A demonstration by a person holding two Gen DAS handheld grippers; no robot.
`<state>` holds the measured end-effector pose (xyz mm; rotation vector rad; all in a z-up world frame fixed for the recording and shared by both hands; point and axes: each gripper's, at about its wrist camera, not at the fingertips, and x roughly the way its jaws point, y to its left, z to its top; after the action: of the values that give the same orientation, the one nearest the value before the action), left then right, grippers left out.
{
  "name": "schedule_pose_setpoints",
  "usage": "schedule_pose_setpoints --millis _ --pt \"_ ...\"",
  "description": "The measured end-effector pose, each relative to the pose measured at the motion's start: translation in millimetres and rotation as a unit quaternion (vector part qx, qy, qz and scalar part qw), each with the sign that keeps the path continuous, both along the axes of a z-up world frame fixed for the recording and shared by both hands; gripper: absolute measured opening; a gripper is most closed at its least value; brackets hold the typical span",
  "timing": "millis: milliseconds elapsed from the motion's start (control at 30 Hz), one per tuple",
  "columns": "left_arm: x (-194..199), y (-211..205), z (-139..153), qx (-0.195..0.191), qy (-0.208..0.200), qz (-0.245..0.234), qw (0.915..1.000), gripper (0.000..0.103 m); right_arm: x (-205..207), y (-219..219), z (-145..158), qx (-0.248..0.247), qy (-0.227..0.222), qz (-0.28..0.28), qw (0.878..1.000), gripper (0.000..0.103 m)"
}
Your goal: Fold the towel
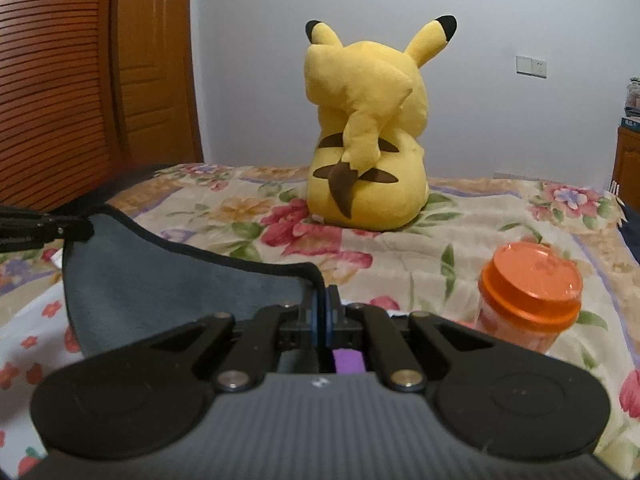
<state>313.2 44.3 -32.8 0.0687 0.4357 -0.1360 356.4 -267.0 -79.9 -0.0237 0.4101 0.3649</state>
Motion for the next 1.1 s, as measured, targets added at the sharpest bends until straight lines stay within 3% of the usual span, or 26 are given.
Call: schedule_pose_setpoints --millis 367,933,1000,1100 --pt "39 -4 -19 0.014 -0.005 0.013 0.9998 0.008 37 4 -15 -0.019 -0.011 -0.022 1.000 0.004" --pt "78 -10 -78 0.055 0.050 0.019 0.9971 0.012 70 11 -65 -0.050 0.039 -0.038 0.997 0.005" --pt "79 -10 -81 0.054 0.056 0.019 0.9968 0.012 71 11 -66 -0.050 0.041 -0.039 0.997 0.007" --pt "78 -8 -83 0.054 0.060 0.022 0.9965 0.023 73 10 -67 -0.053 0.047 -0.042 0.997 0.021"
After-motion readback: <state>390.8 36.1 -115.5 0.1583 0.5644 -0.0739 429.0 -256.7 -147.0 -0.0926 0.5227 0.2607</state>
